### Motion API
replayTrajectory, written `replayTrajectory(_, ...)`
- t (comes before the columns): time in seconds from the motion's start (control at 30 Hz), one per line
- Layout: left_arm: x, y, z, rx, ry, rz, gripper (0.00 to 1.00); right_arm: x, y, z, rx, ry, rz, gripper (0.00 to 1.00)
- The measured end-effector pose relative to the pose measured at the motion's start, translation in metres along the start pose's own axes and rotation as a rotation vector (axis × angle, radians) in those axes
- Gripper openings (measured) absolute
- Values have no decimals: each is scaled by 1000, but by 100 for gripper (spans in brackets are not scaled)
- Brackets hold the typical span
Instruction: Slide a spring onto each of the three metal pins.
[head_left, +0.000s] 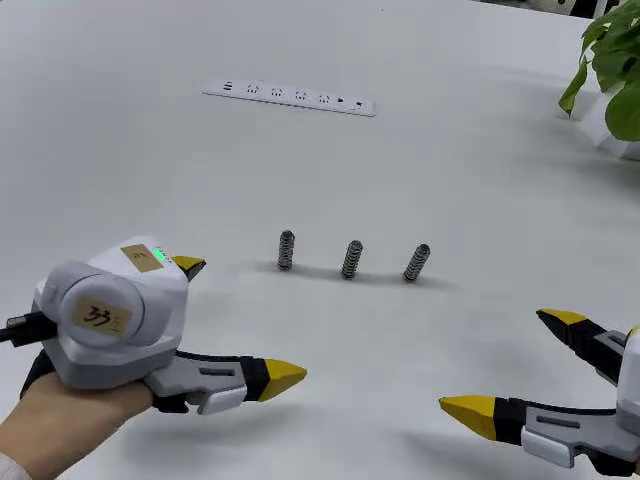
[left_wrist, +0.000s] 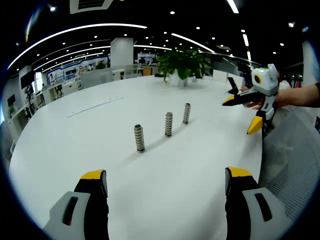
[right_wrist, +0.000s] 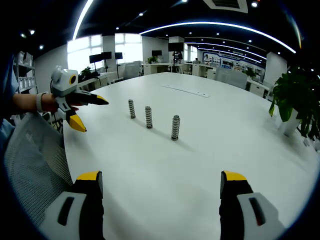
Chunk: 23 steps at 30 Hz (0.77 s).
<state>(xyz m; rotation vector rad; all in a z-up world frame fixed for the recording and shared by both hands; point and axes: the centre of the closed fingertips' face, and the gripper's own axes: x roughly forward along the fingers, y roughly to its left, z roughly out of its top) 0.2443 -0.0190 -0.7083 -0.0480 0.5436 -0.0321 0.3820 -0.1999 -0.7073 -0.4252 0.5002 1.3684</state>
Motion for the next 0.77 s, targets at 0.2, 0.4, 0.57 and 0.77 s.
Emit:
replayTrajectory(0.2, 0, 2, -1, -5, -1, 4, 100, 0, 2, -2, 16, -7, 0, 99)
replayTrajectory(0.4, 1, 2, -2, -5, 3, 4, 100, 3, 4, -6, 11, 4, 13, 99)
replayTrajectory(0.57, 1, 3, -3, -6, 4, 6, 100, 5, 9, -6, 9, 5, 23, 99)
replayTrajectory(0.77, 1, 2, -3, -3, 9, 3, 100, 8, 12, -8, 9, 12, 35, 99)
